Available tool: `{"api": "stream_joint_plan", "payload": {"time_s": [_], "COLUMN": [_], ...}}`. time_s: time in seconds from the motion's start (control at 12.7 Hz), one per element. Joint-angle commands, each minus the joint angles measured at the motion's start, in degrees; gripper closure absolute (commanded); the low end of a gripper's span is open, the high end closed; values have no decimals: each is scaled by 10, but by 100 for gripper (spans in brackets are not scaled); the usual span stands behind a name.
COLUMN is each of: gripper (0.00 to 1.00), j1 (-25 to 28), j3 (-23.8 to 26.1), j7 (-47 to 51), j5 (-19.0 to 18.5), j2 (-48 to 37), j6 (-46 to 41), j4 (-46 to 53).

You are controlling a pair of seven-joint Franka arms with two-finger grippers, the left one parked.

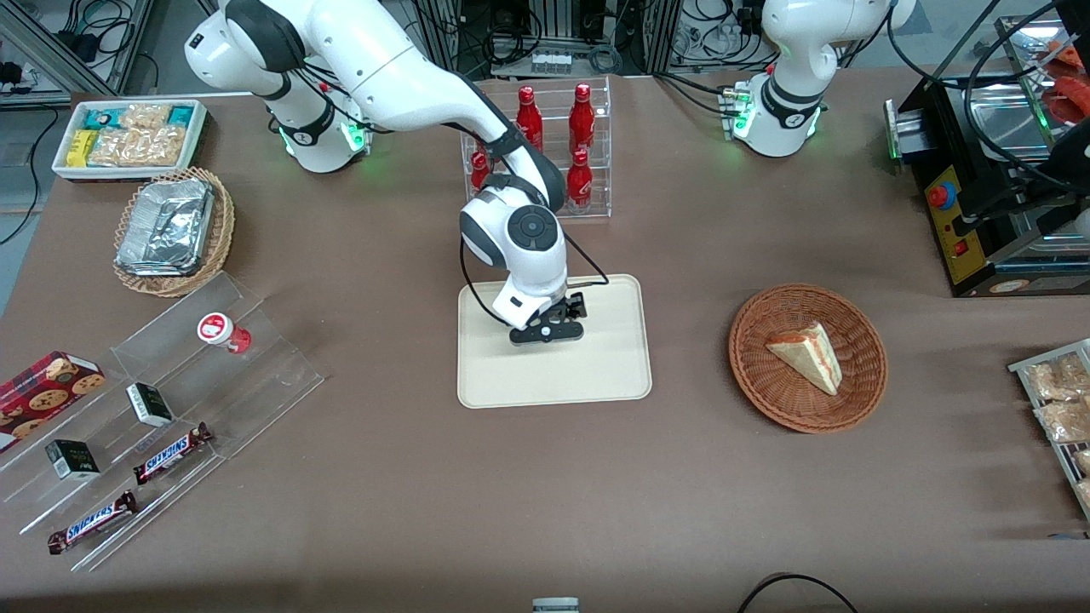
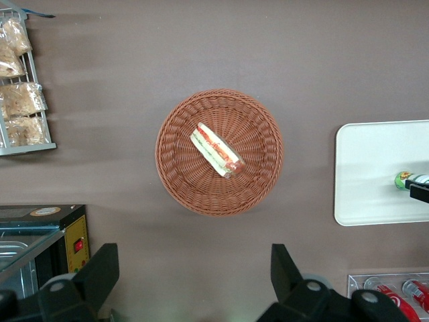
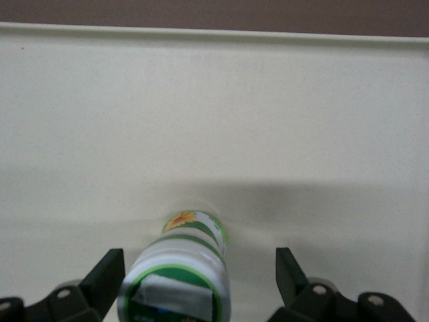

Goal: Place green gum on tray
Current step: 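Lower the gum jar onto the tray and open the right gripper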

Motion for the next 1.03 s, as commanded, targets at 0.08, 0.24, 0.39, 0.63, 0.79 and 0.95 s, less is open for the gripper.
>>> {"api": "stream_joint_plan", "payload": {"time_s": [0.08, 0.24, 0.39, 0.63, 0.79, 0.95], "gripper": [0, 0, 0, 0, 0, 0], "j1": [4, 3, 0, -11, -33, -59], "j3": [-4, -4, -4, -5, -4, -4], "j7": [1, 0, -6, -17, -50, -112], "j5": [-3, -2, -2, -2, 2, 3], "j2": [7, 0, -19, -57, -87, -117], "j6": [0, -4, -21, -67, -105, -154], "j4": [19, 19, 17, 14, 14, 12]}}
